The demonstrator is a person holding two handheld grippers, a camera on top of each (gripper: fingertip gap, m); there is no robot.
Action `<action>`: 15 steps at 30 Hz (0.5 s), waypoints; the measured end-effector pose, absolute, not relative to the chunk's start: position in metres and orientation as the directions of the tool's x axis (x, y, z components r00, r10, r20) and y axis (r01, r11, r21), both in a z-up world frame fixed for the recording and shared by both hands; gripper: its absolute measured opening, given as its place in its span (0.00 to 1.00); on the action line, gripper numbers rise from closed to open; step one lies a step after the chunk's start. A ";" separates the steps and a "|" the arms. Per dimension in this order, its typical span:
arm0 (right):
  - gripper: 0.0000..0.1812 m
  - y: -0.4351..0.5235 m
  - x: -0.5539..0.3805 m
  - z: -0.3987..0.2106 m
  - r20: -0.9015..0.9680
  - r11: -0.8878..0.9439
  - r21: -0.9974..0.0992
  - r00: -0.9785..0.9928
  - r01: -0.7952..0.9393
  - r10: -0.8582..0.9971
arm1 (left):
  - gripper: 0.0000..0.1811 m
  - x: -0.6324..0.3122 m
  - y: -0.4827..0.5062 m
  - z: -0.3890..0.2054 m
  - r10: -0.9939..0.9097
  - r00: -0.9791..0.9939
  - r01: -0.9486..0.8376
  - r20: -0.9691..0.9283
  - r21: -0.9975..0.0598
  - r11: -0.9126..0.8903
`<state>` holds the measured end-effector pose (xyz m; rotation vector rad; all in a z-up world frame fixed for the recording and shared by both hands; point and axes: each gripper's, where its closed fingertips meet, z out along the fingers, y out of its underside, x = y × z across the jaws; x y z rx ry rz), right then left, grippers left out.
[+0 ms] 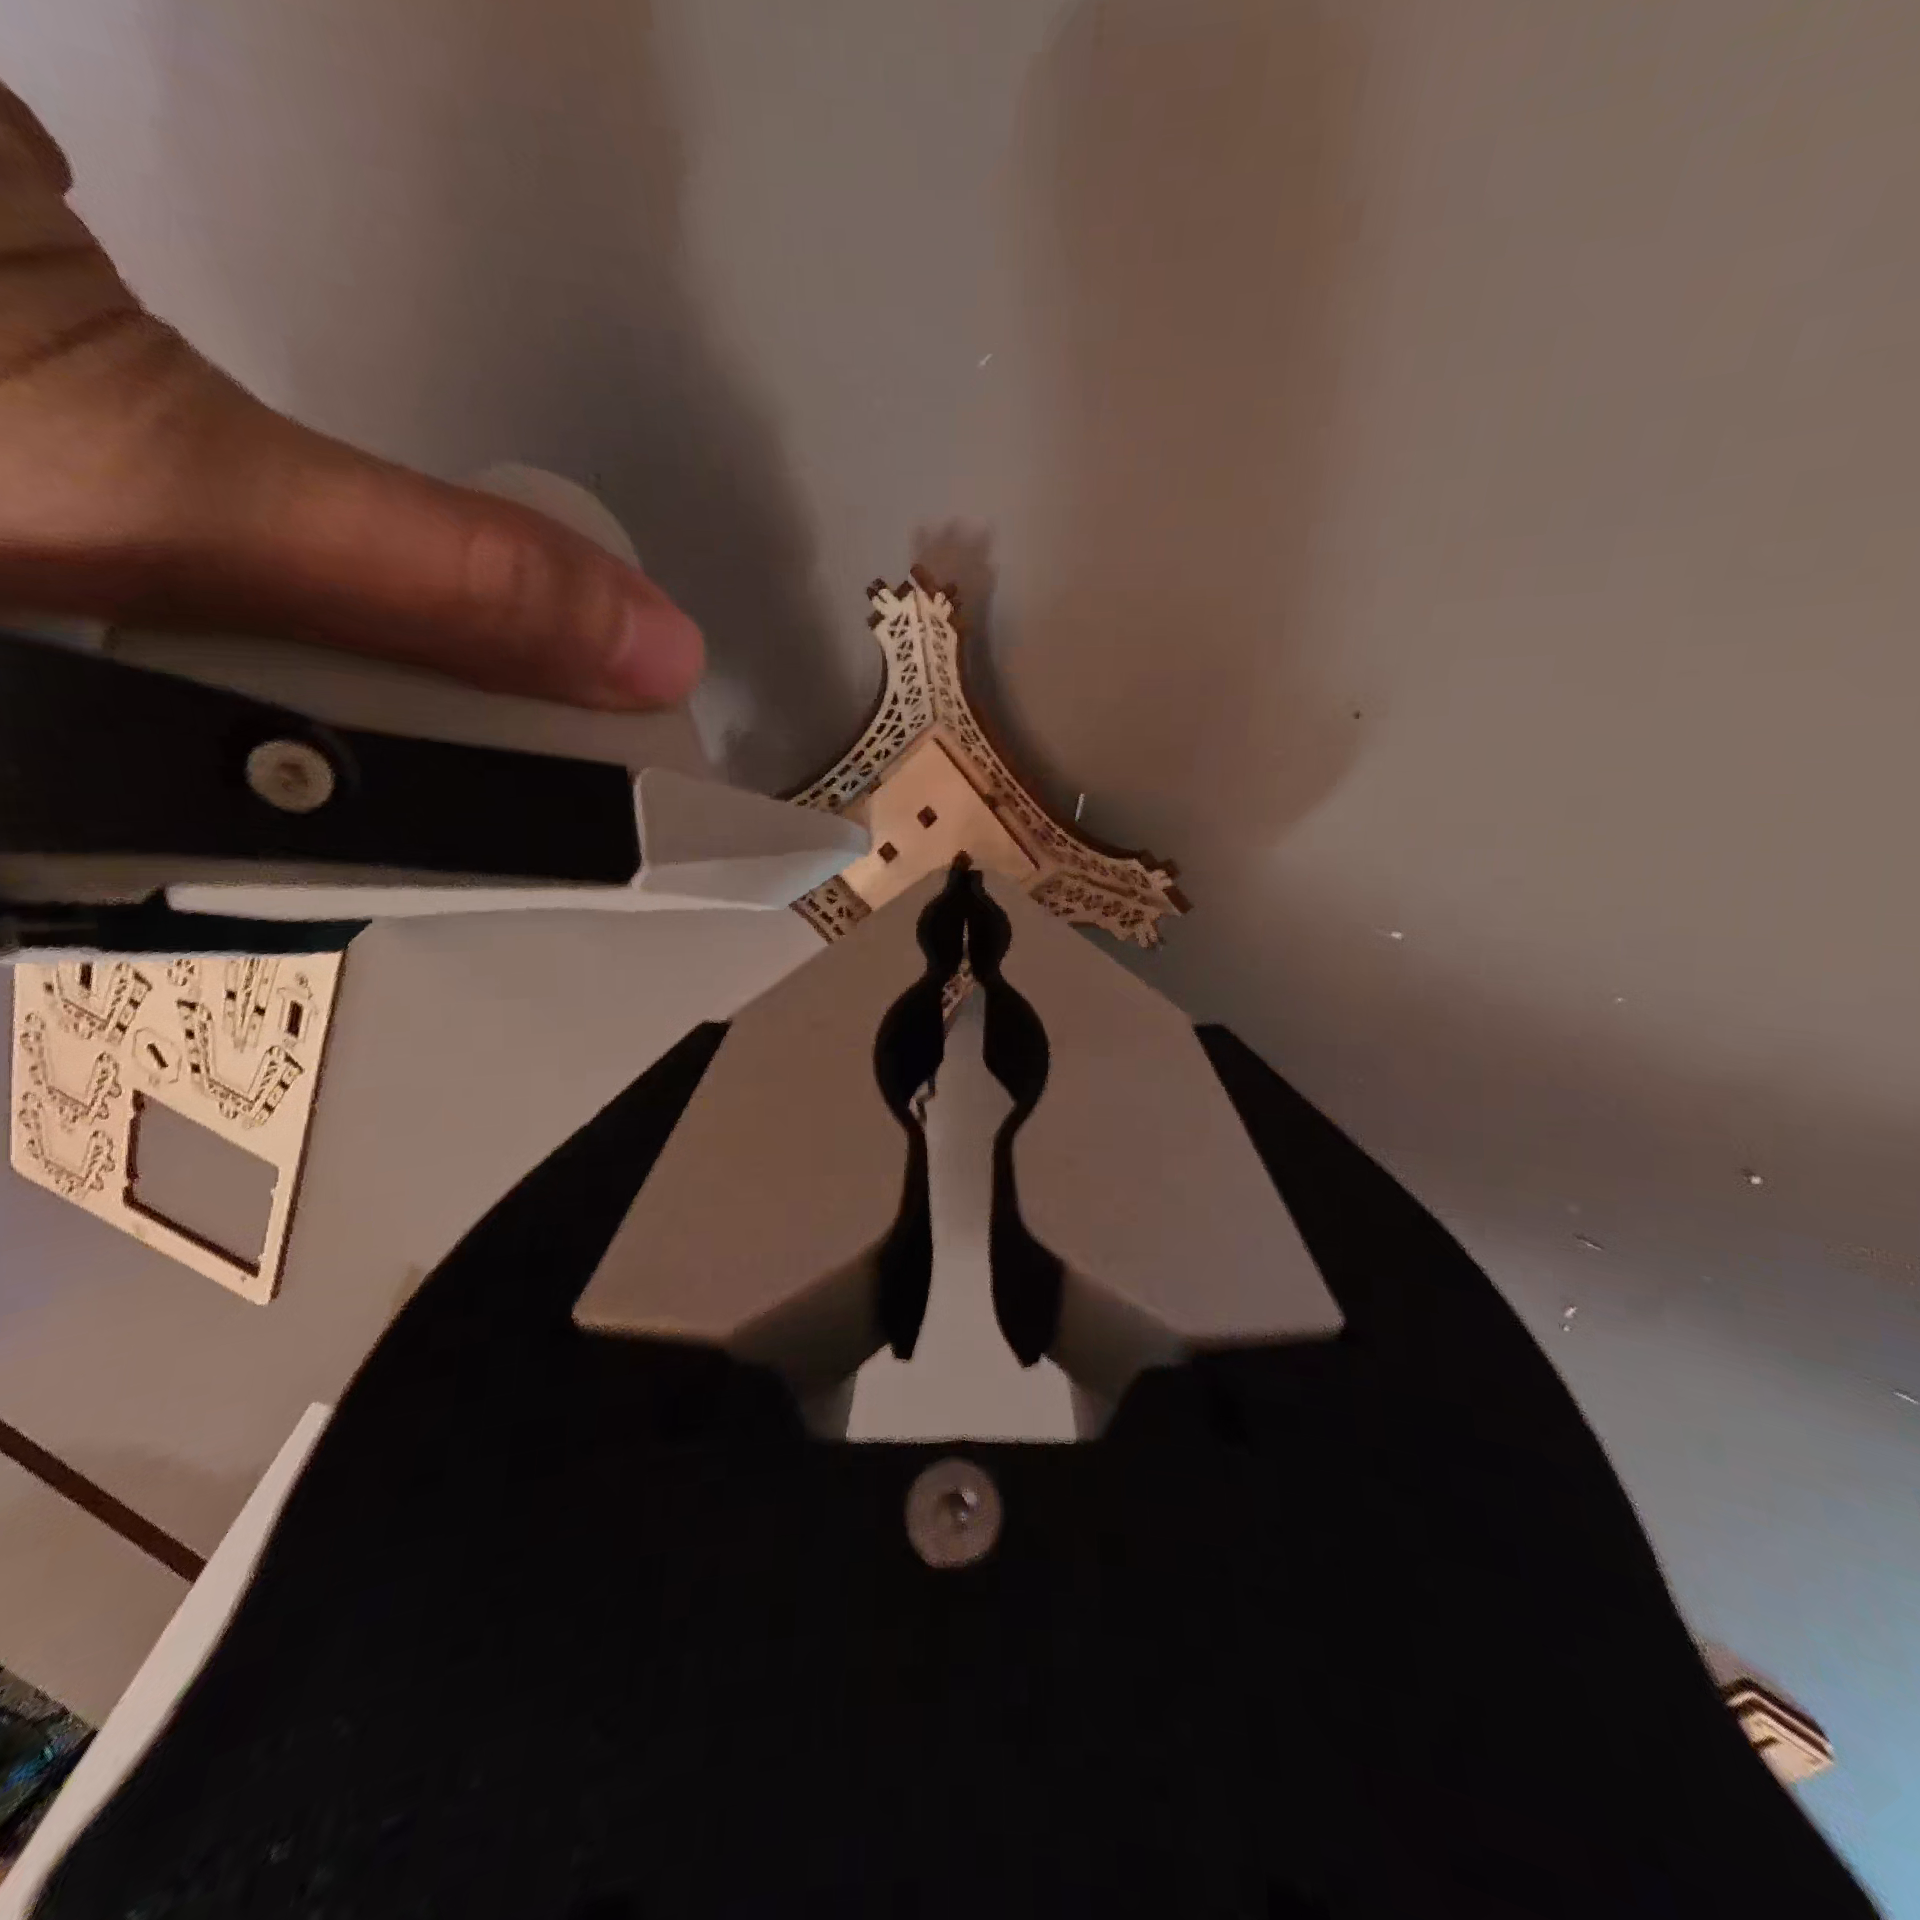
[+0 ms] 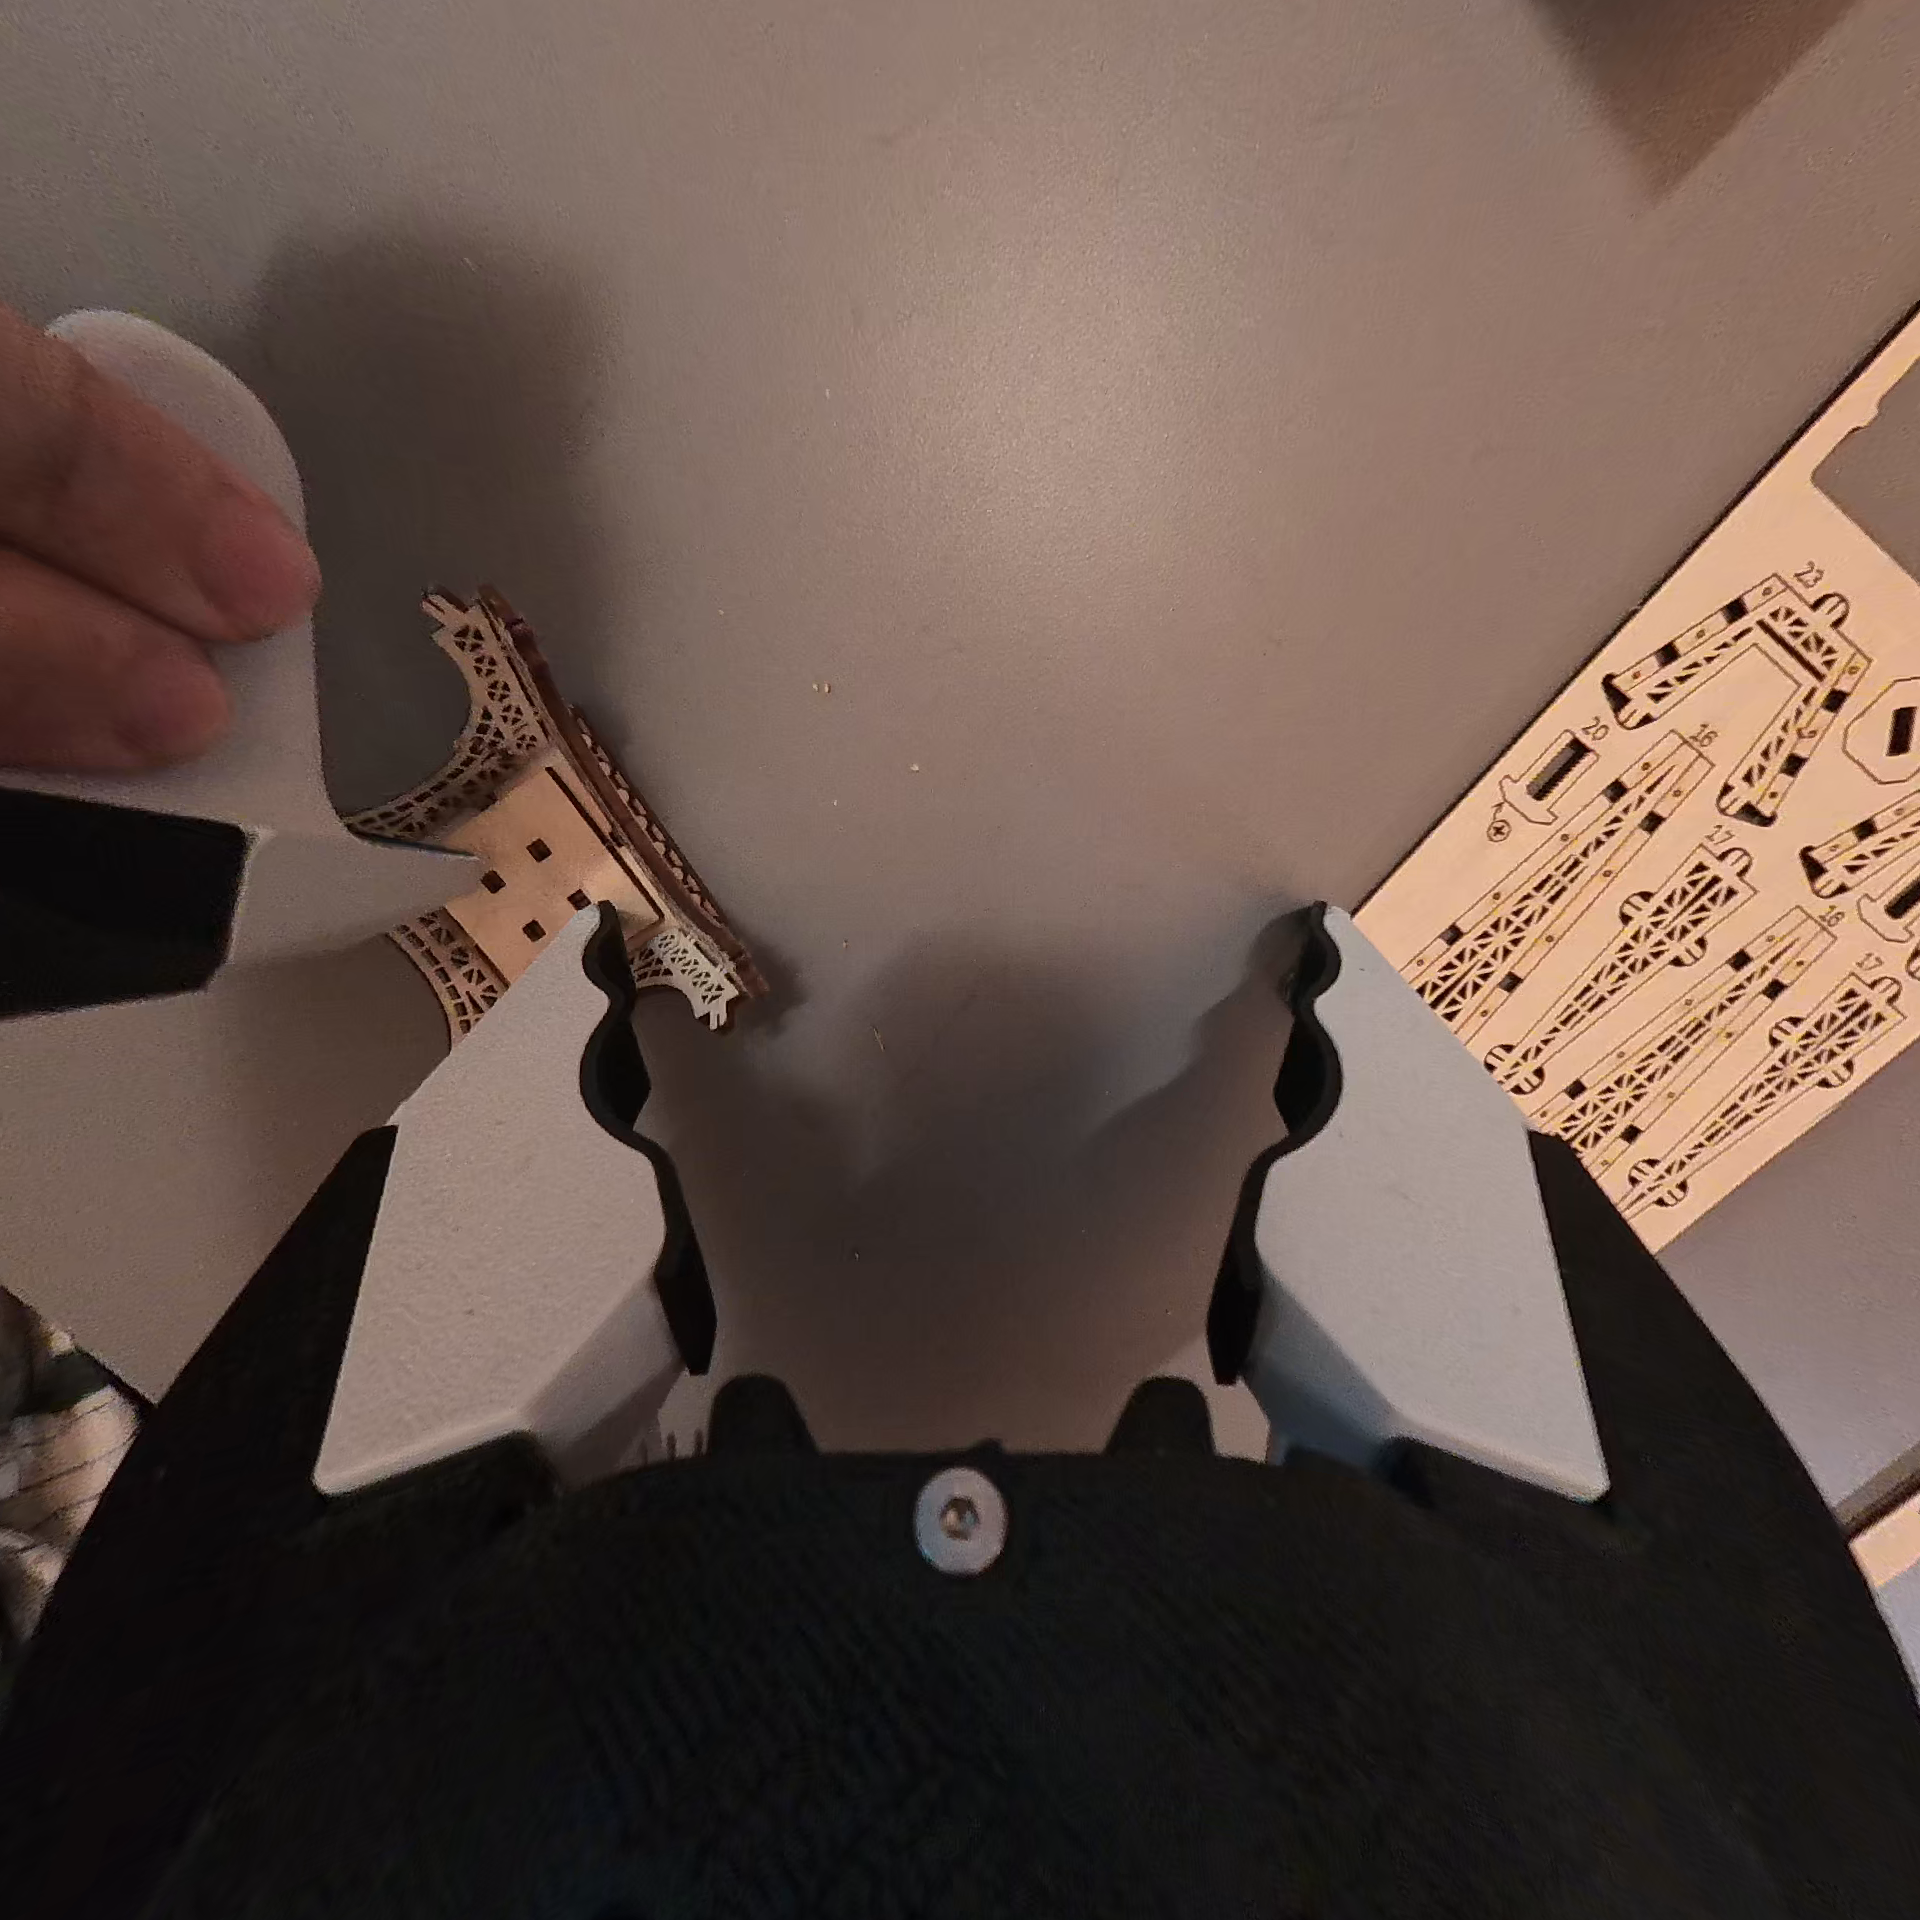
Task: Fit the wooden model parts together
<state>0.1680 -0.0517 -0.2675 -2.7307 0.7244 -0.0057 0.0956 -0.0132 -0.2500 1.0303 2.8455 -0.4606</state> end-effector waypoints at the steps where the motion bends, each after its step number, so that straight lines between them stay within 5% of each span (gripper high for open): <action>1: 0.68 -0.052 0.168 -0.268 -0.076 -0.823 -0.300 0.872 -0.483 -0.484 | 0.00 0.096 -0.014 -0.251 0.619 -0.766 0.642 -0.175 -0.244 0.727; 15: 0.68 -0.052 0.168 -0.268 -0.076 -0.834 -0.263 0.872 -0.485 -0.483 | 0.00 0.096 -0.013 -0.253 0.690 -0.718 0.690 -0.092 -0.222 0.688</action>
